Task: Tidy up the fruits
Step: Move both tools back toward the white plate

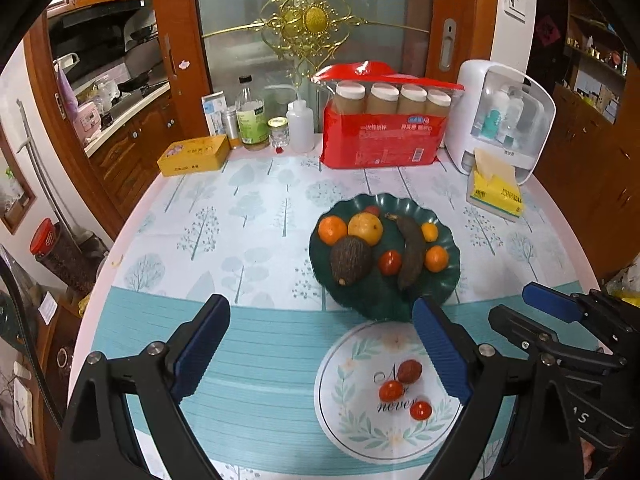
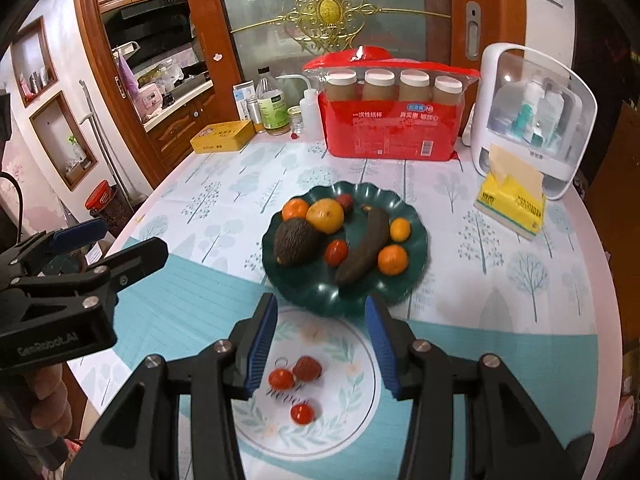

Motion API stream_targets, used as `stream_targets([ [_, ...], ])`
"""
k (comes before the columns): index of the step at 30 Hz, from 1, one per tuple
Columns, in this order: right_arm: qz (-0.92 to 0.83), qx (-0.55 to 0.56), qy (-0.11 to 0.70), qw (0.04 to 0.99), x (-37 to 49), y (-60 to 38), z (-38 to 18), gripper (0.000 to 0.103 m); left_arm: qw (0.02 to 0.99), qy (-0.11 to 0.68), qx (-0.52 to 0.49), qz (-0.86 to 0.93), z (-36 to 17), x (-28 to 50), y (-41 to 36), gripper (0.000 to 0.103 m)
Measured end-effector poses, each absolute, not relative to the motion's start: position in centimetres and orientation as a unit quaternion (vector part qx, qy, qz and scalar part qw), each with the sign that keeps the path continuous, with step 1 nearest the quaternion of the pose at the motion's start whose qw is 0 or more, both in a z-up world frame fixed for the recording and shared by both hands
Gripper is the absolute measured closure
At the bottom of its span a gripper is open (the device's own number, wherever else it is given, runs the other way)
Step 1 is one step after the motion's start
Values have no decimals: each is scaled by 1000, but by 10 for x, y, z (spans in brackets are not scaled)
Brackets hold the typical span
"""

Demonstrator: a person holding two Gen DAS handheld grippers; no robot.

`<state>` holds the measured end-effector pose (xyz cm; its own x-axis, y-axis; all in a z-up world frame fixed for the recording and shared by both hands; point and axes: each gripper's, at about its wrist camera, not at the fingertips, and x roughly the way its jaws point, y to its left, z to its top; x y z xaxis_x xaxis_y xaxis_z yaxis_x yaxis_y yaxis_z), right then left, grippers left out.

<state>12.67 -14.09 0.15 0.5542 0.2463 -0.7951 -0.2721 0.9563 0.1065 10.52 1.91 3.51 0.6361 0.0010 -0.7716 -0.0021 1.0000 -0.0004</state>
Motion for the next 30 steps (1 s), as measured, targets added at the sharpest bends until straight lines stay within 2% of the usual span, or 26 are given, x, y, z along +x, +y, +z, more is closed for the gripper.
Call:
stream_targets([
  [30, 134, 12, 548, 826, 73, -146, -105, 56, 865, 503, 1, 4, -64, 73, 24, 11],
])
